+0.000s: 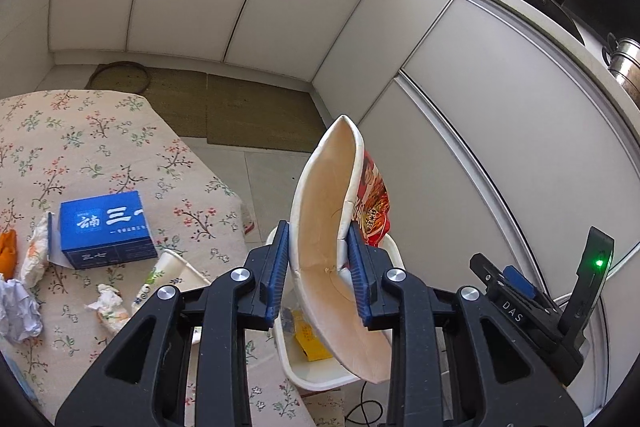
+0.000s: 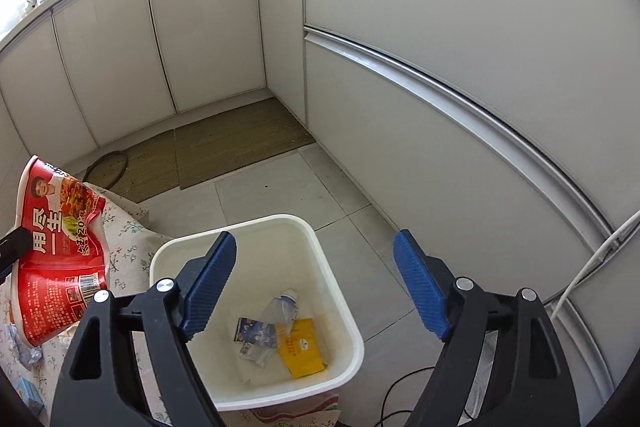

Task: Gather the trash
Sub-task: 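Release the bottle into the bin with the right gripper while the left drops the noodle cup, then move both tools back over the table toward the orange peels and tissue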

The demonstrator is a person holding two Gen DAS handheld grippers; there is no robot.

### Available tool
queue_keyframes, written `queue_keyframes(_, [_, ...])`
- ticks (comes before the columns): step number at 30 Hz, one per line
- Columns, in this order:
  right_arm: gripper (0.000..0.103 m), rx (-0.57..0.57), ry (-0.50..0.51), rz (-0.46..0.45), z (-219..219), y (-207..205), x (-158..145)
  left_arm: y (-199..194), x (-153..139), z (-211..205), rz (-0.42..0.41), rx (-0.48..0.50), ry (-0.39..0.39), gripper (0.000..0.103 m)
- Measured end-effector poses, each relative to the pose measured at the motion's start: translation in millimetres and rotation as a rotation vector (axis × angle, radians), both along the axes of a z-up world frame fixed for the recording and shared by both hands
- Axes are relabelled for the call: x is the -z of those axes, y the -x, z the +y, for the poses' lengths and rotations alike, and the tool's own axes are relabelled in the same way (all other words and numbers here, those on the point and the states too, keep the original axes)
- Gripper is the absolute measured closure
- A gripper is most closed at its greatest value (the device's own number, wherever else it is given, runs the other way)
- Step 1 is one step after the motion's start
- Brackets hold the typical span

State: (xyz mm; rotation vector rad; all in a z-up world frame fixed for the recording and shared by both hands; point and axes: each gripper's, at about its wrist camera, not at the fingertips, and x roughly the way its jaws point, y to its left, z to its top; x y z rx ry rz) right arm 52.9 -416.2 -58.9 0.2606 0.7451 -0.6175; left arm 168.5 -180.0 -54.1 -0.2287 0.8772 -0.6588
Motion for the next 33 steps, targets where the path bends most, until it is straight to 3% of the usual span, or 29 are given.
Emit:
queue_keyframes(4, [0.021, 0.023, 0.041, 0.004, -6.3, 5.2, 1.9, 1.1, 12.4, -21.0, 0.010, 0.028, -0.022, 0.070])
queue_keyframes(9, [0.017, 0.038, 0.065, 0.001, -8.8, 7.3, 3.6, 6.7, 16.6, -35.5, -0.020, 0.029, -0.079, 0.038])
queue_keyframes(12, [0.012, 0.045, 0.099, -0.010, -5.4, 8.3, 1.4, 10.2, 13.1, -35.0, -0.055, 0.005, -0.111, 0.029])
queue_keyframes(16, [0.008, 0.045, 0.162, -0.033, 6.0, 9.4, -4.8, 17.0, 4.2, -30.5, -0.128, -0.080, -0.178, 0.007])
queue_keyframes(22, [0.007, 0.017, 0.188, -0.053, 25.1, 6.6, -11.0, 27.5, -9.2, -25.7, -0.219, -0.175, -0.279, 0.007])
queue_keyframes(28, [0.007, -0.022, 0.192, -0.070, 46.5, 1.2, -20.4, 29.5, -12.0, -10.2, -0.228, -0.209, -0.335, 0.007])
queue_keyframes(33, [0.007, -0.077, 0.192, -0.080, 71.9, -6.8, -26.0, 27.2, -14.3, 13.7, -0.213, -0.251, -0.337, 0.007])
